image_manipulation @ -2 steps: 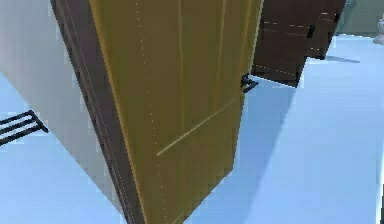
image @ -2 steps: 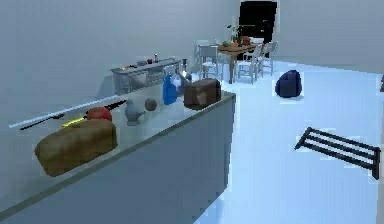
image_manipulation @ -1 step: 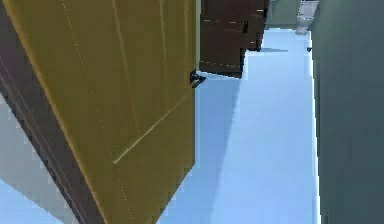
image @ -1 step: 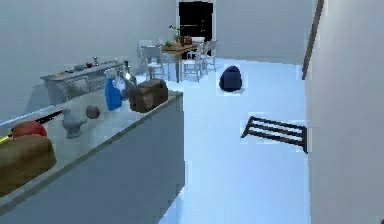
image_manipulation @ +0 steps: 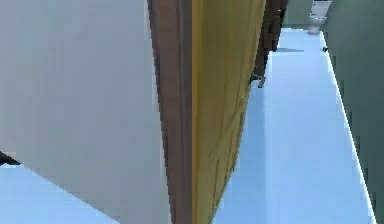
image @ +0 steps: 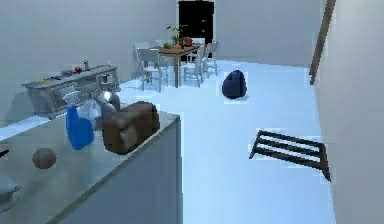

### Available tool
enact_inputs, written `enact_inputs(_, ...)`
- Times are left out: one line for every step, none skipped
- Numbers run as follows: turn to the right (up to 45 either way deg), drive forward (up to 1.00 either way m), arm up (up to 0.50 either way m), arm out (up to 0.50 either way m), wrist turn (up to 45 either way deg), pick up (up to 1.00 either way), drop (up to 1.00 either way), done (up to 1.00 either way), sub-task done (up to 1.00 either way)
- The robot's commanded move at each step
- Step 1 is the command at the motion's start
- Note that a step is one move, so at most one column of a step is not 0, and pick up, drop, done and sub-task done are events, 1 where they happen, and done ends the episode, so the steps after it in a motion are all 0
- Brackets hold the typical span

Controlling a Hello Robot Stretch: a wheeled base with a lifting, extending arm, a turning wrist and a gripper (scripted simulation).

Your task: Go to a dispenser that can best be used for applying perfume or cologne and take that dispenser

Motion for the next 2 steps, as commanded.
enact_inputs(-45.0, 0.00, 0.00, 0.00, 0.0, 0.00, 0.00, 0.00, 0.00)
enact_inputs(-45.0, 0.00, 0.00, 0.00, 0.0, 0.00, 0.00, 0.00, 0.00)
